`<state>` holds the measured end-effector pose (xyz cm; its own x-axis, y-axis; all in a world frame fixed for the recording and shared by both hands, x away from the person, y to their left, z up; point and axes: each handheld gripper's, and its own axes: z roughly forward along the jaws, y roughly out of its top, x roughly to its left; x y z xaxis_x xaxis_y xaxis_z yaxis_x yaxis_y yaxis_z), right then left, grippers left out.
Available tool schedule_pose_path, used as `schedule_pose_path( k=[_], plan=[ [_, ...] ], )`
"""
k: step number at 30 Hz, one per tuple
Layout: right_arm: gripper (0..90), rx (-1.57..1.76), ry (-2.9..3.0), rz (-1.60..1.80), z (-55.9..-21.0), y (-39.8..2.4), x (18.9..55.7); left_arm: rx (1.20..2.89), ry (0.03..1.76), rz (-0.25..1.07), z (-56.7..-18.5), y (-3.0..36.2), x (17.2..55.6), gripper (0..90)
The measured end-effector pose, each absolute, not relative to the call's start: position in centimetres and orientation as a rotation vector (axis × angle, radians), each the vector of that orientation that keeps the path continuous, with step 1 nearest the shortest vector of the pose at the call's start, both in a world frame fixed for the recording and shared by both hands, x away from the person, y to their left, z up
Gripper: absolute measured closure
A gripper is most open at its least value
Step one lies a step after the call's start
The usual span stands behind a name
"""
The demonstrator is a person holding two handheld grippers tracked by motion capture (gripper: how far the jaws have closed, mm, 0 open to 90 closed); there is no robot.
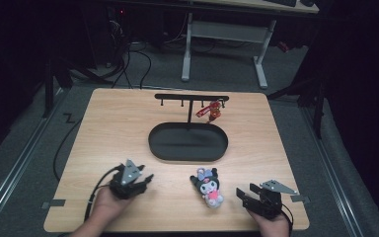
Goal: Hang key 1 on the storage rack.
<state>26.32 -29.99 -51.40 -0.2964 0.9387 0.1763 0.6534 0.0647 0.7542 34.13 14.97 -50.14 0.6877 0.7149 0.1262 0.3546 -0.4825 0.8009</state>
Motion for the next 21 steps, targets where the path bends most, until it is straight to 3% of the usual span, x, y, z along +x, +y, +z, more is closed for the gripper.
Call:
schedule_pose_path(
  k=[7,10,21],
  plan=[
    [36.9,1.546,1.994,1.033,-51.5,-29.4,26.6,2.018,0.997,0.472,-51.2,20.3,35.5,47.5],
    [37.4,1.535,1.999,1.002,-51.2,-29.0,26.9,2.042,0.992,0.537,-51.4,20.9,35.5,44.9],
    [36.3,1.542,2.094,0.809,-50.1,-27.5,28.2,2.039,1.010,0.455,-52.1,22.1,36.6,34.9]
  ],
)
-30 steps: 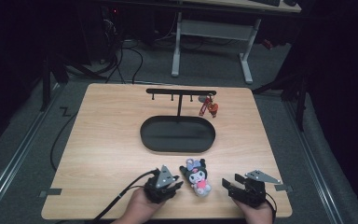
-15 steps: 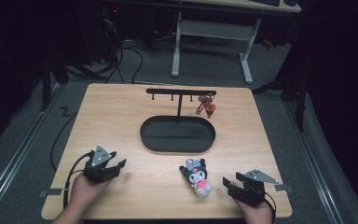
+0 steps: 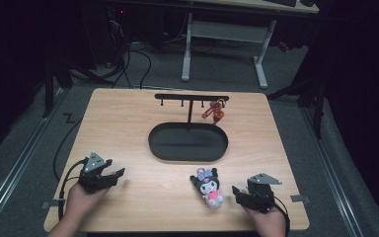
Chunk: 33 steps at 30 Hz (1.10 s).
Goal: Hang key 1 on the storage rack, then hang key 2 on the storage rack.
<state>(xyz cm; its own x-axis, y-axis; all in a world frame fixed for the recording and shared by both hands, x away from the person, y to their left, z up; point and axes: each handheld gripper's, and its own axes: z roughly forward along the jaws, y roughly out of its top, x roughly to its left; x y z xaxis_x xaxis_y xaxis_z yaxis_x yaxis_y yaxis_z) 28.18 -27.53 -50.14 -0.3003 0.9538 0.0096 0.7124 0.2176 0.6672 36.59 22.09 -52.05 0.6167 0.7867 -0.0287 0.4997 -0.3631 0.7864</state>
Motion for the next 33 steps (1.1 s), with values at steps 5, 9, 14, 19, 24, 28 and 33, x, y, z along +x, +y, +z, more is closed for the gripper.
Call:
schedule_pose_path(
  k=[5,9,14,19,24,28,33],
  plan=[
    [35.2,1.543,2.155,0.712,-49.5,-27.1,28.8,2.042,0.958,0.491,-51.8,21.4,36.3,33.2],
    [33.3,1.555,2.201,0.656,-48.7,-26.8,29.1,2.041,0.940,0.509,-51.6,21.2,36.2,32.5],
    [32.0,1.583,2.262,0.605,-47.8,-26.3,29.6,2.047,0.939,0.497,-51.9,21.1,36.4,32.2],
    [31.9,1.621,2.313,0.526,-46.8,-26.1,30.0,2.053,0.934,0.495,-51.8,21.0,36.4,32.3],
    [31.9,1.640,2.343,0.482,-45.8,-26.0,30.2,2.057,0.919,0.500,-51.5,20.8,36.1,32.2],
    [30.3,1.645,2.372,0.461,-44.8,-25.3,30.2,2.069,0.911,0.498,-51.6,20.6,36.1,32.2],
    [26.3,1.633,2.413,0.475,-43.5,-24.0,30.0,2.069,0.916,0.488,-51.8,20.5,36.4,32.2]
  ],
)
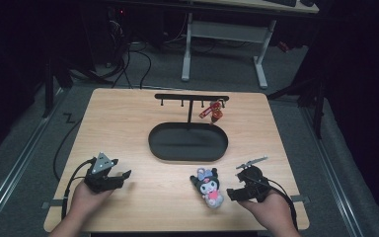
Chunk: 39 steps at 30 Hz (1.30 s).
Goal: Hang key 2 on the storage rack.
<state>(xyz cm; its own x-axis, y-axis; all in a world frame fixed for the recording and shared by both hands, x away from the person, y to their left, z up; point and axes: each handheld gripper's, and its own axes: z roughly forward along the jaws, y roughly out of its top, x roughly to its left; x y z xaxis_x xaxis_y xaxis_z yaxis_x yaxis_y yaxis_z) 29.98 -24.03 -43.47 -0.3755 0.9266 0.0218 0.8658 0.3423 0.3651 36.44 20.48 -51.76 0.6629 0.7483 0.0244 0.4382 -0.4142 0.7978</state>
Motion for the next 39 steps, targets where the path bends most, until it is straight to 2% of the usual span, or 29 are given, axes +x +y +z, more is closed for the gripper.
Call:
schedule_pose_path(
  k=[12,28,34,39],
  plan=[
    [17.0,1.576,2.490,0.457,-43.7,-20.4,29.9,2.077,0.904,0.482,-51.6,20.4,36.4,32.2],
    [16.2,1.613,2.560,0.362,-47.0,-17.8,30.4,2.080,0.890,0.473,-51.6,20.3,36.3,32.2],
    [21.1,1.608,2.566,0.316,-48.3,-17.4,30.6,2.078,0.889,0.472,-51.6,20.3,36.3,32.2],
    [30.8,1.632,2.535,0.356,-48.8,-17.6,30.8,2.085,0.888,0.469,-51.6,20.3,36.3,32.2]
  ],
)
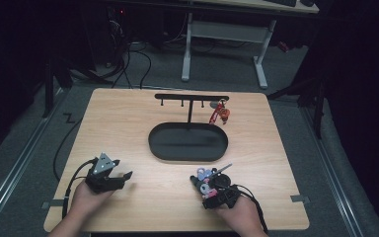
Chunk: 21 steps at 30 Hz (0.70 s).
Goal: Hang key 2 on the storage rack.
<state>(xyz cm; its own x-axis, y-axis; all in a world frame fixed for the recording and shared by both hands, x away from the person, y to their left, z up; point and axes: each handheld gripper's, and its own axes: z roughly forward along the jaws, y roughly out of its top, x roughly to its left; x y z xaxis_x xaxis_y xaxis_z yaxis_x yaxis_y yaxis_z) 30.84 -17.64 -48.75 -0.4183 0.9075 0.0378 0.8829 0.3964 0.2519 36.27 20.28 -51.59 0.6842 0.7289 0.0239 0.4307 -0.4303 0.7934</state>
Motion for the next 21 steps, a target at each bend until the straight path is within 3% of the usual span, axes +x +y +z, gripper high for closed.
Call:
schedule_pose_path(
  k=[2,4,21],
  plan=[
    [41.4,1.626,2.511,0.380,-48.6,-17.7,30.7,2.084,0.888,0.471,-51.6,20.3,36.3,32.2],
    [44.7,1.620,2.485,0.400,-48.4,-17.7,30.6,2.083,0.890,0.470,-51.6,20.3,36.3,32.2],
    [48.4,1.605,2.429,0.471,-44.7,-19.3,30.9,2.096,0.890,0.469,-51.8,20.2,36.3,32.3]
  ],
)
